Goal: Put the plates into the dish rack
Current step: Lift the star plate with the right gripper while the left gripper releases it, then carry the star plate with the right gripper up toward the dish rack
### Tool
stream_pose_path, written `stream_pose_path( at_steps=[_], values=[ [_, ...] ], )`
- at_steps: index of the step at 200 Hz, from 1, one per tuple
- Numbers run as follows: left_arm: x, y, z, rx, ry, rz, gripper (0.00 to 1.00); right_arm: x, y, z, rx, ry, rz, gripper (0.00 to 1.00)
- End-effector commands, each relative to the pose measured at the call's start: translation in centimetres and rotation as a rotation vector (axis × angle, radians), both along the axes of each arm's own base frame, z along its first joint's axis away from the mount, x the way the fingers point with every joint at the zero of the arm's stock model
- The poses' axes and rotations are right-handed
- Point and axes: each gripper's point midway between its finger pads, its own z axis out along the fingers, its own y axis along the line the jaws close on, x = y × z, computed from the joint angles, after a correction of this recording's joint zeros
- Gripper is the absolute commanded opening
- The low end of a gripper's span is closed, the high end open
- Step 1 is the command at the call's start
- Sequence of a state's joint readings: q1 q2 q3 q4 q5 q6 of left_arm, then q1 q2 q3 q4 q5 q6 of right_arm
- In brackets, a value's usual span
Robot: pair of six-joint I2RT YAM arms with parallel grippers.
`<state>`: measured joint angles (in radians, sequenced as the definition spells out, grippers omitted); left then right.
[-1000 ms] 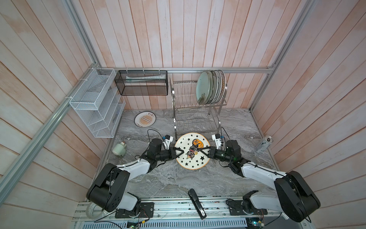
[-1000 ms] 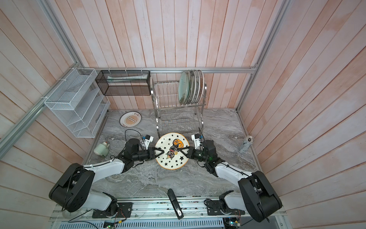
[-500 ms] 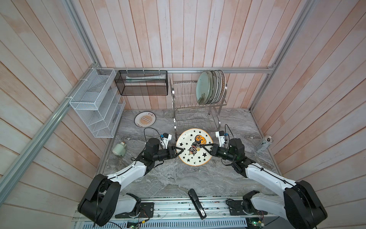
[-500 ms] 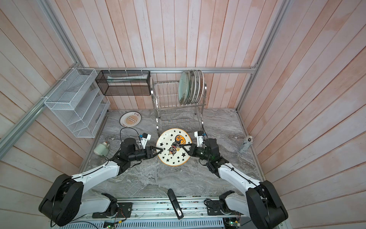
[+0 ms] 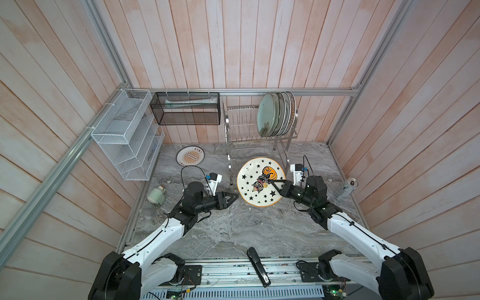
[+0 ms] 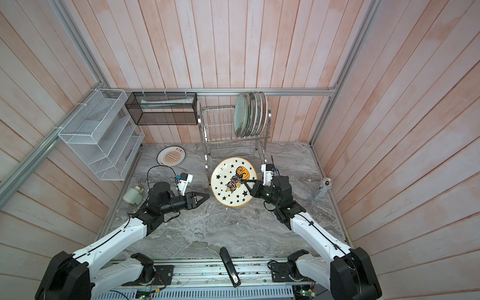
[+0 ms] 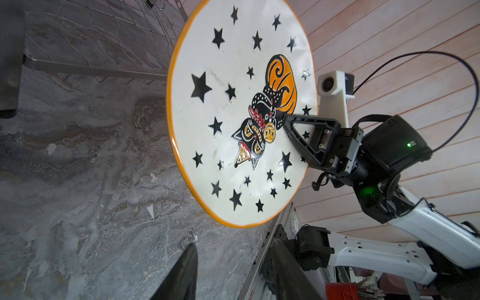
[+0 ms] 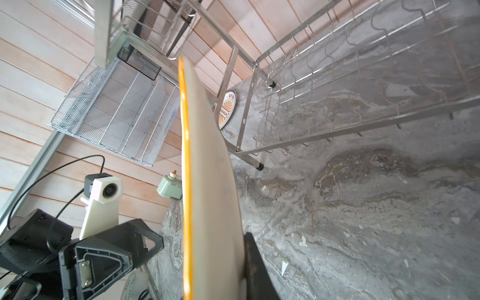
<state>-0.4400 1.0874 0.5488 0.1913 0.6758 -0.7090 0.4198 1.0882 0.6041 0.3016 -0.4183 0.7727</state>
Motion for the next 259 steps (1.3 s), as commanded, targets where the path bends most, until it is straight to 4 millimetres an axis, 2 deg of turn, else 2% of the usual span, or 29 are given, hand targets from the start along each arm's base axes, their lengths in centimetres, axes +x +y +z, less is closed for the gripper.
stream_pose_path(
  at_steps=[1,66,124,156,189,222,259],
  values=[
    [-0.4,0.0,1.0,0.003,-0.033,-0.017,0.48,0.0,0.2,8.4,0.097,-0.227,0.02,0.0],
    [-1.3,0.0,2.9,-0.033,-0.079,-0.041,0.49,-0.6,0.6,12.2,0.126,-0.297,0.07,0.0],
    [-1.6,0.0,2.5,-0.02,-0.075,-0.051,0.49,-1.4,0.9,15.9,0.146,-0.356,0.114,0.0],
    [-1.8,0.0,2.7,-0.026,-0.077,-0.057,0.49,-1.5,1.4,18.6,0.159,-0.398,0.145,0.0],
    [-2.1,0.3,2.8,-0.029,-0.083,-0.045,0.49,-0.6,1.2,21.5,0.17,-0.443,0.134,0.0],
    [-2.3,0.7,2.8,-0.03,-0.067,-0.021,0.49,0.4,0.9,25.5,0.18,-0.528,0.099,0.0],
    [-2.6,1.4,3.2,-0.009,-0.085,0.016,0.49,3.2,0.8,29.5,0.134,-0.617,0.022,0.0]
  ],
)
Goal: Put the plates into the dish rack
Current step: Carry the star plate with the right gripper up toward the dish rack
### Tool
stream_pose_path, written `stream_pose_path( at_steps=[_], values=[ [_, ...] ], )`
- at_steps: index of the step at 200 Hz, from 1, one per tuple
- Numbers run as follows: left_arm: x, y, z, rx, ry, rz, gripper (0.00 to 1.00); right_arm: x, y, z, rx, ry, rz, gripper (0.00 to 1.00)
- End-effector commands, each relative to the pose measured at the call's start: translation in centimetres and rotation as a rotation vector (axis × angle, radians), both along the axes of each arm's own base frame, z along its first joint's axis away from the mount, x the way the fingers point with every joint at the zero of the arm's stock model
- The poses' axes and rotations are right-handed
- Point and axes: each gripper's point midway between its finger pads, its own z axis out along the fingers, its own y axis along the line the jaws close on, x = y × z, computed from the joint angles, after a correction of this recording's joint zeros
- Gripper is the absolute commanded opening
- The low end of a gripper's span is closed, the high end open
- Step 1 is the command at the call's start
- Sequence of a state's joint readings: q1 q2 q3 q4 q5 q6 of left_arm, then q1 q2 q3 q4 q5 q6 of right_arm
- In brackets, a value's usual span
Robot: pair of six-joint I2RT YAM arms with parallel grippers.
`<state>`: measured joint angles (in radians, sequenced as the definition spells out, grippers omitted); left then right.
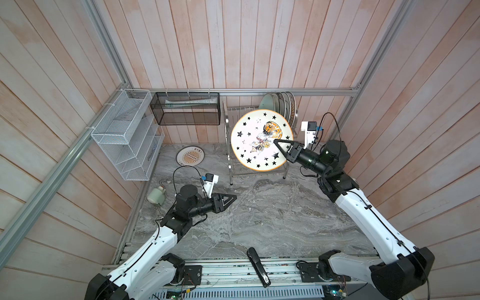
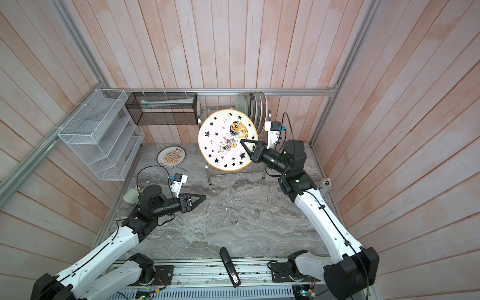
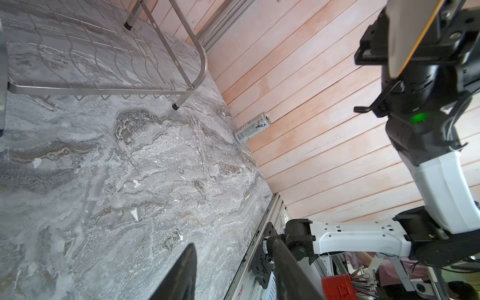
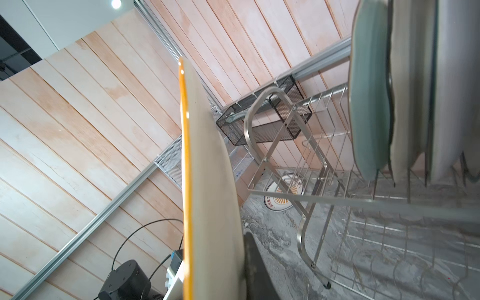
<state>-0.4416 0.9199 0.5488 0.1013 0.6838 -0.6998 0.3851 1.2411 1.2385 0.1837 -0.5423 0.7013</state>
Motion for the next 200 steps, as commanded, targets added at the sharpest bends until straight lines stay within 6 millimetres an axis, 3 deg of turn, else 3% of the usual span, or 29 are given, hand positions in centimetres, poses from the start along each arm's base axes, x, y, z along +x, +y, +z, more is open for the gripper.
stream_pose_path(
  at_steps=[1,56,95,154,200],
  values=[
    [-0.3,0.5,-0.2,0.023,-0.006,0.029,0.49,0.2,-1.2,7.7,0.053,-0.227,-0.078,0.0],
    [-1.1,1.5,0.0,0.051,-0.016,0.055,0.49,5.6,-1.2,12.1,0.017,-0.306,-0.225,0.0],
    [-1.6,1.9,-0.3,0.059,-0.014,0.065,0.5,9.3,-1.1,13.6,-0.04,-0.328,-0.35,0.0],
    [-1.8,2.0,-0.4,0.067,-0.015,0.068,0.5,11.2,0.6,15.6,-0.18,-0.399,-0.569,0.0],
    [-1.8,2.1,-0.6,0.064,-0.016,0.069,0.5,12.2,2.0,15.1,-0.26,-0.415,-0.709,0.0]
  ],
)
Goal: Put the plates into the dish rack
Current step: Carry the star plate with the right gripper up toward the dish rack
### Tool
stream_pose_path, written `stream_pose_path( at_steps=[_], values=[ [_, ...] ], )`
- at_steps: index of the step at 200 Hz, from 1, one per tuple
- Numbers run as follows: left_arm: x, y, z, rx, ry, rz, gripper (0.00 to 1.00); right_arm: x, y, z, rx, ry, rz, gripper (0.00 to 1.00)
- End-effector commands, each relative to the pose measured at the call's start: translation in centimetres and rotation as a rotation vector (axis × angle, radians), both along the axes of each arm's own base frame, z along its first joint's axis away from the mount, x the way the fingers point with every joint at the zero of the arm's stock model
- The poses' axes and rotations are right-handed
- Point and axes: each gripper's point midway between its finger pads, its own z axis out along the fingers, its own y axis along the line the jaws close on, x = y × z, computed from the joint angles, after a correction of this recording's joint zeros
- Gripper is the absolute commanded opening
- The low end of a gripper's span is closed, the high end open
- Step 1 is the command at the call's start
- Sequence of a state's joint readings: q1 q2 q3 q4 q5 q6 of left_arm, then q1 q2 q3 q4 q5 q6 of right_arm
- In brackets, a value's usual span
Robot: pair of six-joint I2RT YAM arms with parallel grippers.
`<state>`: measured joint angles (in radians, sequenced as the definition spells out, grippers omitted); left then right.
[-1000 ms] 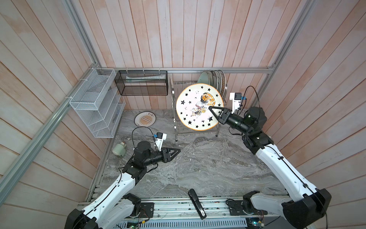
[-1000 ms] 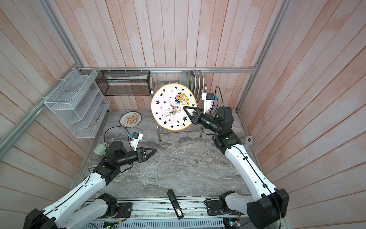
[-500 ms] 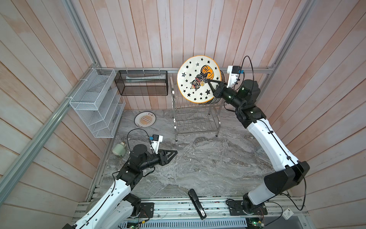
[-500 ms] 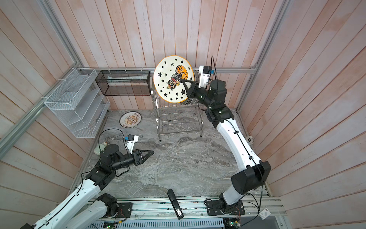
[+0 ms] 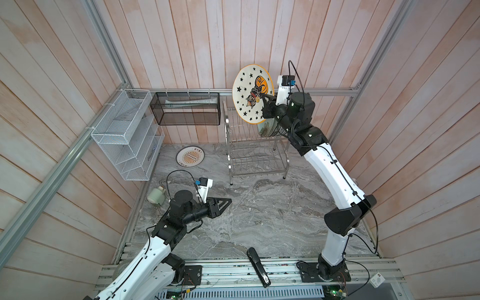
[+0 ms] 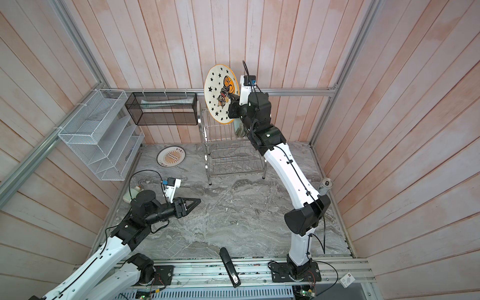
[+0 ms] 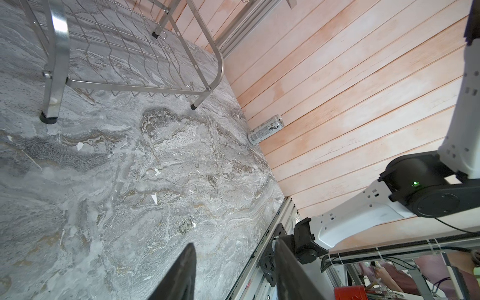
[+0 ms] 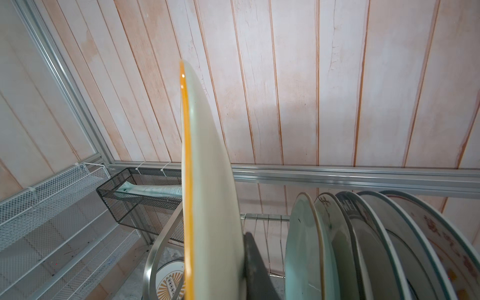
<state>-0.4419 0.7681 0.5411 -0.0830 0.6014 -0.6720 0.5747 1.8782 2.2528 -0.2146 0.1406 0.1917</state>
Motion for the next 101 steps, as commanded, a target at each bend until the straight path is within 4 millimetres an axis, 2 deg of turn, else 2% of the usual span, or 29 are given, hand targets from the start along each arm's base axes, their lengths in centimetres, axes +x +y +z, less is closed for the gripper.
stream_pose_path(
  at_steps=[1,44,101],
  values=[
    [-0.3,0.1,-0.6,0.015,-0.016,-0.003,0.5,-1.5,-2.6,6.6,0.065,-0.186,-0.146,0.0],
    [-0.5,0.2,-1.3,0.017,0.005,-0.002,0.5,-0.1,-2.0,5.0,-0.001,-0.176,-0.238,0.0],
    [-0.3,0.1,-1.7,0.017,0.005,0.001,0.5,0.1,-1.8,4.2,-0.071,-0.182,-0.328,0.0]
  ],
)
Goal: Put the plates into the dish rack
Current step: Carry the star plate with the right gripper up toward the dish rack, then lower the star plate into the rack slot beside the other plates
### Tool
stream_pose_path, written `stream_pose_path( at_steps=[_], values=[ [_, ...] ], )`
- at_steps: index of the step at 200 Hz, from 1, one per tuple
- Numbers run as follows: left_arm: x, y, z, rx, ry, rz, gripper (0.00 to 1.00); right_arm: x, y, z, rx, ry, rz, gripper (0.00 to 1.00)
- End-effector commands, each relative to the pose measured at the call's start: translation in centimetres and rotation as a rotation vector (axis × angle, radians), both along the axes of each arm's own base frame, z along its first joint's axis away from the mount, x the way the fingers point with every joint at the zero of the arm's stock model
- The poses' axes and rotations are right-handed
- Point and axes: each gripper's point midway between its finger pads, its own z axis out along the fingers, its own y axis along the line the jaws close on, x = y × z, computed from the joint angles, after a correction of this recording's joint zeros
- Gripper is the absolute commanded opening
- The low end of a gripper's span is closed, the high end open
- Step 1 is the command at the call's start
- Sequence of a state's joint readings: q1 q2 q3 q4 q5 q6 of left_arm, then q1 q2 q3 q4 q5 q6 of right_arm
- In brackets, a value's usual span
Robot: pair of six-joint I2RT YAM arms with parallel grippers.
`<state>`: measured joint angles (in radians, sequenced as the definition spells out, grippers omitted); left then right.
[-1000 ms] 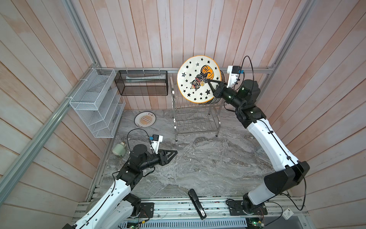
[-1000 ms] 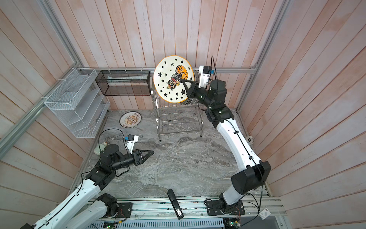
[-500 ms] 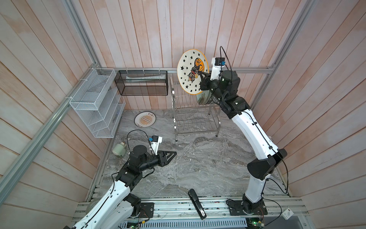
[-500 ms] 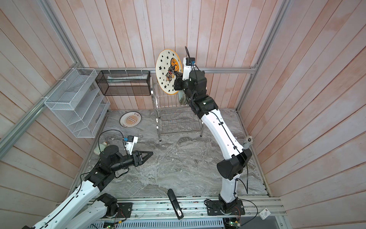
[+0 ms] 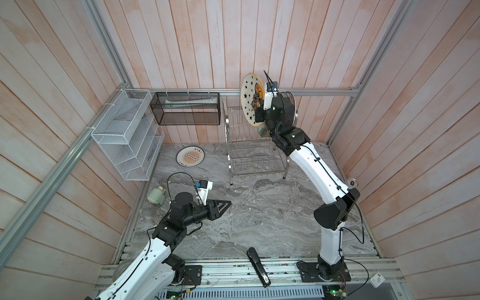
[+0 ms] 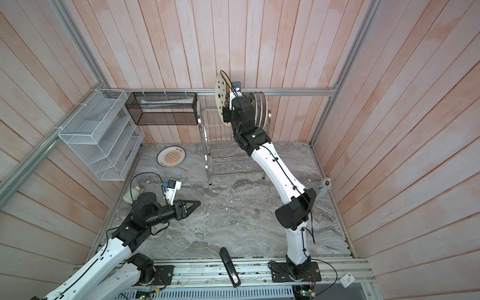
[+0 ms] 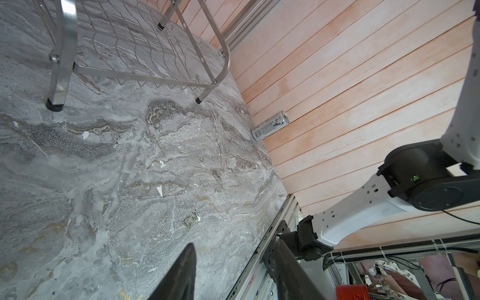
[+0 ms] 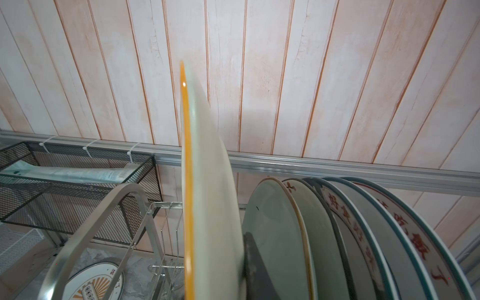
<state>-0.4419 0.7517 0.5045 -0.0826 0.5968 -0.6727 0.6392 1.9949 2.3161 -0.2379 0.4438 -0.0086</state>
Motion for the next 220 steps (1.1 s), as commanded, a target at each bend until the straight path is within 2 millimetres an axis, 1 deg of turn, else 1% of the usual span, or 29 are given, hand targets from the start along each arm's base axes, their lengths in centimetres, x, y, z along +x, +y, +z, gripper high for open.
stream_pose_path(
  at_steps=[1,59,109,135,187,220],
  values=[
    [0.1,-0.1,-0.4,0.007,-0.013,-0.005,0.49,-2.7,-2.1,8.2,0.123,-0.213,-0.061,0.0],
    [0.2,-0.3,0.0,-0.013,-0.024,-0.009,0.5,-2.5,-2.2,7.6,0.072,-0.213,-0.117,0.0],
    [0.0,-0.3,0.0,-0.012,-0.026,-0.011,0.5,-2.9,-1.6,7.3,0.013,-0.227,-0.166,0.0],
    [0.0,-0.2,0.0,-0.013,-0.026,-0.01,0.5,-2.9,-1.1,6.5,-0.012,-0.22,-0.178,0.0],
    [-0.1,-0.2,-0.1,-0.015,-0.024,-0.012,0.5,-3.0,-1.4,5.5,-0.016,-0.211,-0.201,0.0],
    [-0.2,-0.2,-0.1,-0.015,-0.023,-0.01,0.5,-2.8,-1.3,4.3,-0.021,-0.197,-0.211,0.0]
  ],
)
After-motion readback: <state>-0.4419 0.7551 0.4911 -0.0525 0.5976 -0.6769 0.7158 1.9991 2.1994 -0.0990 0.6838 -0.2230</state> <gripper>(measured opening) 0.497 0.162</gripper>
